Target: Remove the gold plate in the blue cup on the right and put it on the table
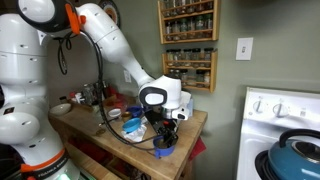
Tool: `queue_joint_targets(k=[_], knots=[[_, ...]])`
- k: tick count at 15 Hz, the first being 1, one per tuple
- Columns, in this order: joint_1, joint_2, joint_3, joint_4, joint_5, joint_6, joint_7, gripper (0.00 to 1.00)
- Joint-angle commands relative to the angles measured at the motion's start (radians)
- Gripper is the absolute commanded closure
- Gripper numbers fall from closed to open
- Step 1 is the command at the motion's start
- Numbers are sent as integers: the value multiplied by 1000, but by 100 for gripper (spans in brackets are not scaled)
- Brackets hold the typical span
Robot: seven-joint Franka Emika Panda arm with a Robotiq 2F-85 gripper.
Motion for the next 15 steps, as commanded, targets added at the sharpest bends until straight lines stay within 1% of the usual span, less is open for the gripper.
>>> queue_joint_targets(k=[1,2,4,5,7,8,9,10,12,13,15], knots=[[5,43,3,21,-46,11,58,49],[13,53,2,26,-60,13,76,43],[26,60,0,30,-93,15,111,38],[32,64,0,30,-108,16,127,26],[52,65,-11,32,-160,24,184,20],[55,65,-10,34,-175,19,198,37],[56,65,-6,38,-181,14,202,58],[58,64,-5,39,-190,12,210,61],[60,61,-3,41,-198,11,216,77],[59,55,-2,43,-199,10,213,84],[56,47,1,38,-194,9,204,90]])
